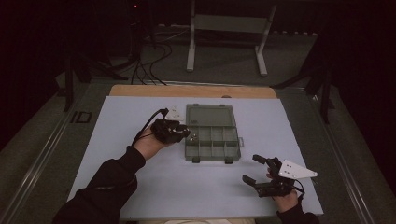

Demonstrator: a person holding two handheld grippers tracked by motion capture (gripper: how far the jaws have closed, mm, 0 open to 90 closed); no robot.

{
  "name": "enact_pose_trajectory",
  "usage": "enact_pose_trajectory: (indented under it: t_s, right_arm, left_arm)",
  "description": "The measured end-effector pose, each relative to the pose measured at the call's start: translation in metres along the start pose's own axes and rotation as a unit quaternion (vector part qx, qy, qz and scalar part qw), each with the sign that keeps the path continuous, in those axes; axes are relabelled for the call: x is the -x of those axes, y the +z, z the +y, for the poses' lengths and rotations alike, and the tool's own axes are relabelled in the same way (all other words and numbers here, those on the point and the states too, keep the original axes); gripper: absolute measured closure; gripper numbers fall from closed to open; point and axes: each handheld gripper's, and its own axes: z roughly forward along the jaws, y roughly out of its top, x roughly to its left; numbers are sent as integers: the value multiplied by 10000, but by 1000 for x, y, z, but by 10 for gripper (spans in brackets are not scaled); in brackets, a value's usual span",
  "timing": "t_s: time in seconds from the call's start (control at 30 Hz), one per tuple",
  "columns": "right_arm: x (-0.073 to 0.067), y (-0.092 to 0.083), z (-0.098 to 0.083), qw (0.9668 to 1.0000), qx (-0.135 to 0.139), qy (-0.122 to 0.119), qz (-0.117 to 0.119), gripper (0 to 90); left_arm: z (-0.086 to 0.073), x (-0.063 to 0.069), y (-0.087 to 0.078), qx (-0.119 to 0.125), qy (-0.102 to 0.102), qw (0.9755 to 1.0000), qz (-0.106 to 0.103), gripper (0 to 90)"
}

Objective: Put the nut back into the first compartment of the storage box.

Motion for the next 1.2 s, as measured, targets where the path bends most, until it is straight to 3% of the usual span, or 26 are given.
enact_pose_trajectory:
  t_s: [0.4,0.67,1.2]
  right_arm:
    - [0,0,0,10000,3,8,9,136]
    - [0,0,0,10000,-3,12,13,136]
    - [0,0,0,10000,-5,29,25,135]
  left_arm:
    - [9,-10,20,256,-373,9987,254,707]
    - [7,-12,35,347,-592,9972,298,707]
    - [-8,-8,67,80,-774,9963,373,707]
